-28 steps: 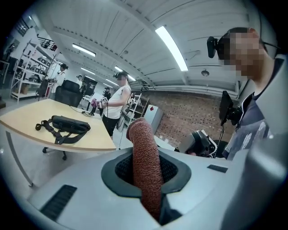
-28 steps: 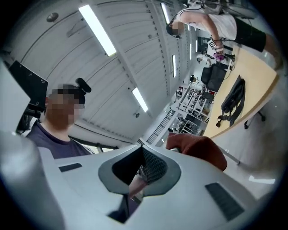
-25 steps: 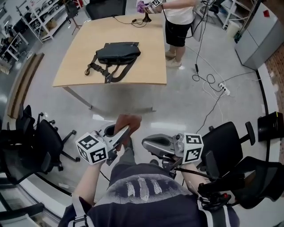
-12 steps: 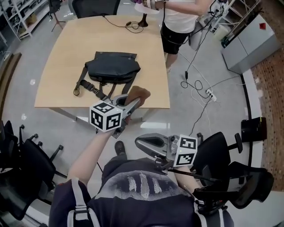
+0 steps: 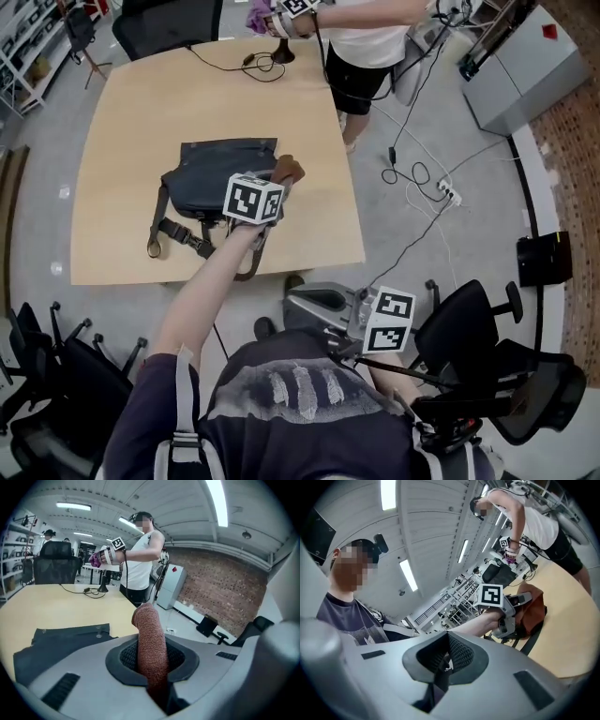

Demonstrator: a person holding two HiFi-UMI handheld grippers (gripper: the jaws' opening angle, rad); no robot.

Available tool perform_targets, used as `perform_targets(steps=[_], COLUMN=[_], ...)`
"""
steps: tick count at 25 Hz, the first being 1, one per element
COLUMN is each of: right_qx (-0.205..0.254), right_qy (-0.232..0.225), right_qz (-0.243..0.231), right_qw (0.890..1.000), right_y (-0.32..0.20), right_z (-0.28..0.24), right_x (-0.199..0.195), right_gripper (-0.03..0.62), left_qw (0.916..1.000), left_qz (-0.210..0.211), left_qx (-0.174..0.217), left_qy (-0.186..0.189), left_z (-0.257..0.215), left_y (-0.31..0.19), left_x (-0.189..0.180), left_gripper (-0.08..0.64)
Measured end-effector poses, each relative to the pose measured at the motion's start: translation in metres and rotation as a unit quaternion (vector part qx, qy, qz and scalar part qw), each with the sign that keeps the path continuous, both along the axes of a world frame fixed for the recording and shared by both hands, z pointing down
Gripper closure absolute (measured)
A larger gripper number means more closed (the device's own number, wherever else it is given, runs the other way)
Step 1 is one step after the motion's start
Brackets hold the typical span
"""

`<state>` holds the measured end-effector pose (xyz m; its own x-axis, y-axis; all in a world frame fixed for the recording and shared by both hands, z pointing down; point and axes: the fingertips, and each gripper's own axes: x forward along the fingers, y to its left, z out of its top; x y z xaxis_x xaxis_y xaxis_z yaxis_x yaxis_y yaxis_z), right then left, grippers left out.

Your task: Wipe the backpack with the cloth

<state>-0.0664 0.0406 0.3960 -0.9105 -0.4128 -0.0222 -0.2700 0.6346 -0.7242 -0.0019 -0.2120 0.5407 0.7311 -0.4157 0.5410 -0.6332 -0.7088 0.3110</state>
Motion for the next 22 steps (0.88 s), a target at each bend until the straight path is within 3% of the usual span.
perform_targets(steps=[3, 7, 11, 14, 19, 22], right_qx=[-0.002, -0.006, -0.034, -0.043, -0.050, -0.059], right_qy=[-0.006, -0.014, -0.029, -0.034, -0.040, -0.031], right_qz=[-0.019, -0.054, -0.100, -0.134, -0.164, -0.173], right_qw=[1.000, 0.998, 0.994, 0.990, 0.984, 0.983], right_y=[-0.039, -0.089, -0.124, -0.144, -0.162, -0.166], right_z=[0.001, 0.001, 0.009, 0.009, 0.011, 0.019], right_x=[0.016, 0.037, 0.047, 0.042, 0.027, 0.013], right_gripper=[0.591, 0.591, 0.591, 0.591, 0.591, 0.591], left_qw=[0.9967, 0.9833, 0.9793, 0.9723, 0.9756, 0.9709], left_qz=[-0.010, -0.009, 0.004, 0.000, -0.035, -0.037], left_qx=[-0.015, -0.032, -0.018, -0.030, -0.041, -0.024], left_qy=[-0.079, -0.179, -0.202, -0.232, -0.213, -0.236], left_z=[0.040, 0.084, 0.093, 0.096, 0.087, 0.084], left_y=[-0.033, -0.060, -0.069, -0.066, -0.064, -0.056], left_x=[0.007, -0.002, -0.005, -0.030, -0.072, -0.095], left_gripper=[0.505, 0.505, 0.505, 0.505, 0.505, 0.505])
